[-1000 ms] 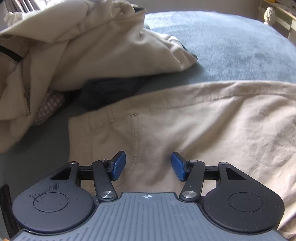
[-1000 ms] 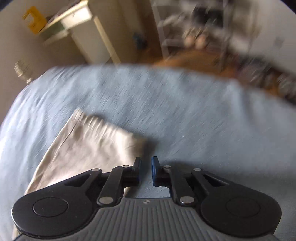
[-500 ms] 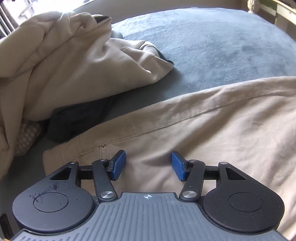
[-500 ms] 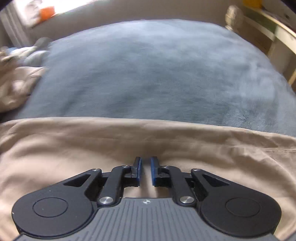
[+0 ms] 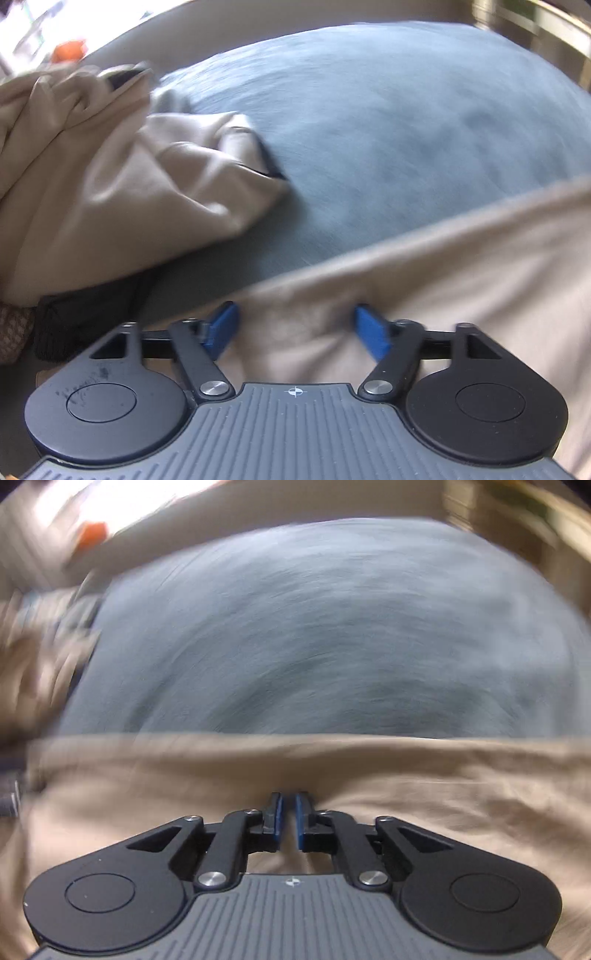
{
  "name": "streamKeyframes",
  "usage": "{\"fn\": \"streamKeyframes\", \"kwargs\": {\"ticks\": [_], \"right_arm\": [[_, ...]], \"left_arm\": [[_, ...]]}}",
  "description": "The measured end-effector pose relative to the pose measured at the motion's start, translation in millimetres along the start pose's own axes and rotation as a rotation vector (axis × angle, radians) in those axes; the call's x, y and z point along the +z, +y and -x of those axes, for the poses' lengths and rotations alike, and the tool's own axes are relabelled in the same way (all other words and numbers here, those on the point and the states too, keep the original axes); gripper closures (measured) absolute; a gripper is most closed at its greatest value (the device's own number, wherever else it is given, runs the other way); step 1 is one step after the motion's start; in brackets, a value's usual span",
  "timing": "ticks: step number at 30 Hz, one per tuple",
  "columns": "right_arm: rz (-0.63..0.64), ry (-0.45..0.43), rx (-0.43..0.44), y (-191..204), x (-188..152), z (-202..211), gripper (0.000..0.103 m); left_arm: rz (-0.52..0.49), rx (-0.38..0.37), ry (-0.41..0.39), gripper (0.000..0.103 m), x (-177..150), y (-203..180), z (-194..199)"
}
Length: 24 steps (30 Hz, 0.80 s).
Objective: Fold clothes
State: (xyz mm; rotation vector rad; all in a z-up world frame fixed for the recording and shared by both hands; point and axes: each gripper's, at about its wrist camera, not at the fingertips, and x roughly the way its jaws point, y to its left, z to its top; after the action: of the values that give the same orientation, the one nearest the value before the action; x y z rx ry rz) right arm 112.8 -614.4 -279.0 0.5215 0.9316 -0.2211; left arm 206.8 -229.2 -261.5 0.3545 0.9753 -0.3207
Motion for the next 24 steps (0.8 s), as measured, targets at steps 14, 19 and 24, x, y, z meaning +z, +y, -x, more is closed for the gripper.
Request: {"fn": "streamKeyframes", "kwargs": {"ticks": [14, 19, 24], "right_arm": [[0.716, 0.051, 0.341, 174.6, -129.2, 40.7, 0.1], [0.721, 0.046, 0.259, 113.8, -123.8, 43.4, 0.102], [0.558, 0.012, 0.1, 38.3, -87.0, 60.5, 0.103]], "left_arm": [[0.228, -0.028, 0.15, 0.03, -46.1, 84.5, 57.6], [0.226, 0.014, 0.209, 0.03, -84.6, 105.1, 64.8], [0.298, 0.029, 0.203, 0.029, -108.4, 137.6, 68.5]]}}
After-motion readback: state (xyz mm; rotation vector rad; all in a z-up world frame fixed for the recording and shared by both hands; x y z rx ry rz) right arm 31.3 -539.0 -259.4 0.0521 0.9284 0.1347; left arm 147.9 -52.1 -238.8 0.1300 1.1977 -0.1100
